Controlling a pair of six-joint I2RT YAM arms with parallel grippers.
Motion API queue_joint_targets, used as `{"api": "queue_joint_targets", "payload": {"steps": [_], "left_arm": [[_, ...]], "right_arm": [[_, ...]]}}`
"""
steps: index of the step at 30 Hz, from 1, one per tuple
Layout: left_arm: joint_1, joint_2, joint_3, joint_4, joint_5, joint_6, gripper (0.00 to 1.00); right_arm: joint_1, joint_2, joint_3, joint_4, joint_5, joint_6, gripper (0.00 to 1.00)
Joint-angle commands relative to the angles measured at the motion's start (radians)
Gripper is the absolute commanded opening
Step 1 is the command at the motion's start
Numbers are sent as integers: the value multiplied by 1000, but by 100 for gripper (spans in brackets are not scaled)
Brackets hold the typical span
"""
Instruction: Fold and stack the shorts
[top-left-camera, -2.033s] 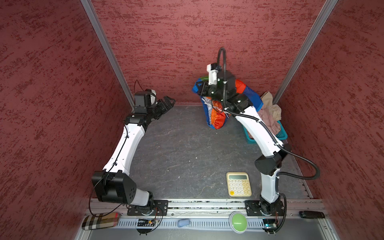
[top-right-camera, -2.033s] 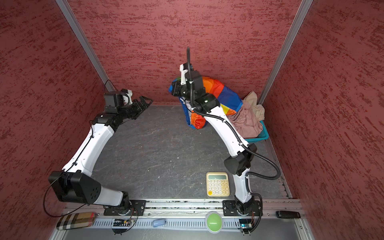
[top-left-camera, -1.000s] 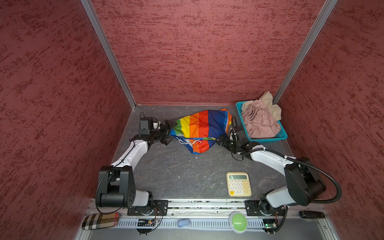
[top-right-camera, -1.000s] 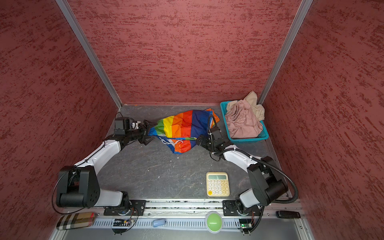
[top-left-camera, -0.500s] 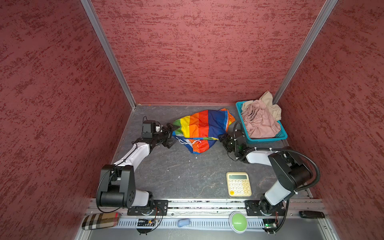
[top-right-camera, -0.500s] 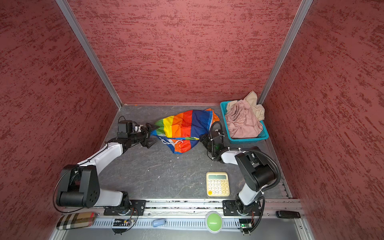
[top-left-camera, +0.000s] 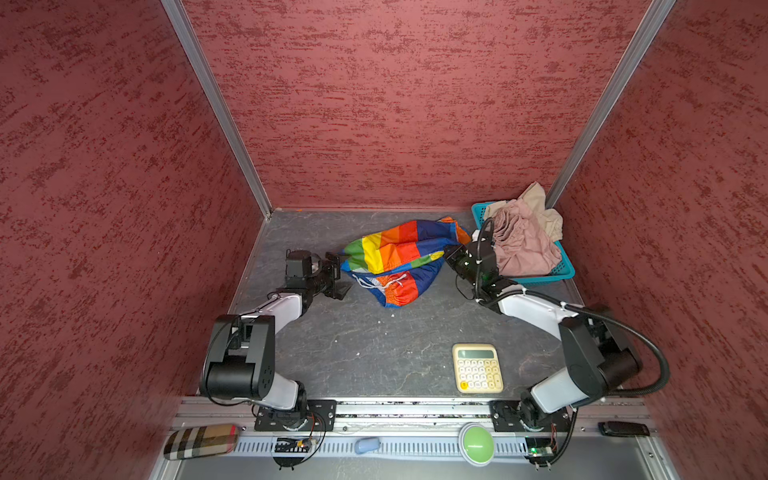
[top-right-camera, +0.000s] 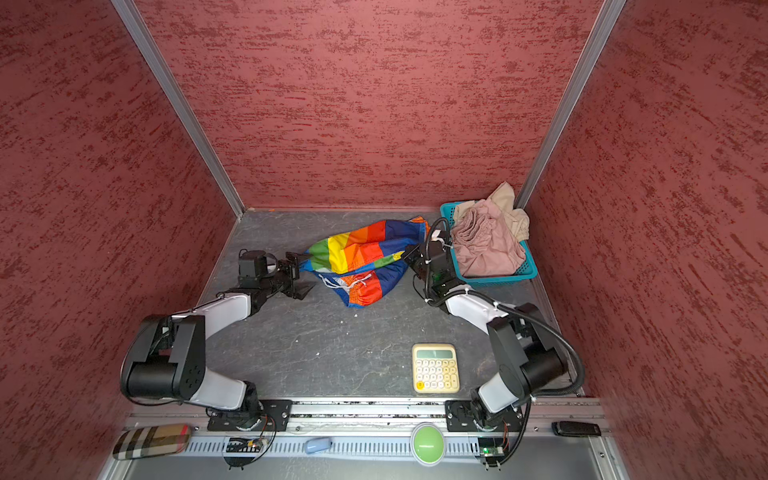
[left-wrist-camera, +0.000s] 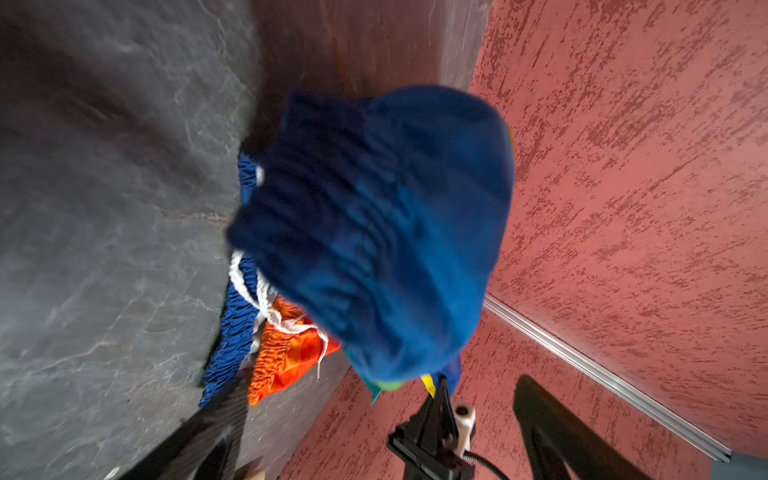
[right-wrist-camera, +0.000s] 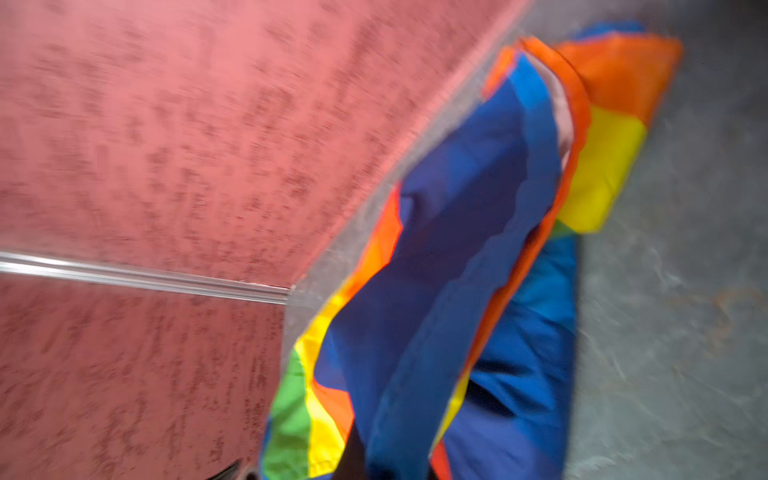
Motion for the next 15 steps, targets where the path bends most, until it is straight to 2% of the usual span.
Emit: {"api": "queue_joint_targets", "payload": {"steps": [1, 5, 10, 15], "left_arm": [[-26, 23, -7, 99, -67, -71, 99], [-75, 50, -32, 158, -120, -111, 100], [-125, 106, -43, 273, -178, -161, 94], [-184, 143, -86, 401, -297, -218, 78]], "right_arm": [[-34, -58, 10, -76, 14, -71, 0], [-75, -103, 85, -137, -69, -99, 0], [-101, -101, 176, -201, -115, -132, 0], [-107, -86, 193, -196, -146, -123, 0]]}}
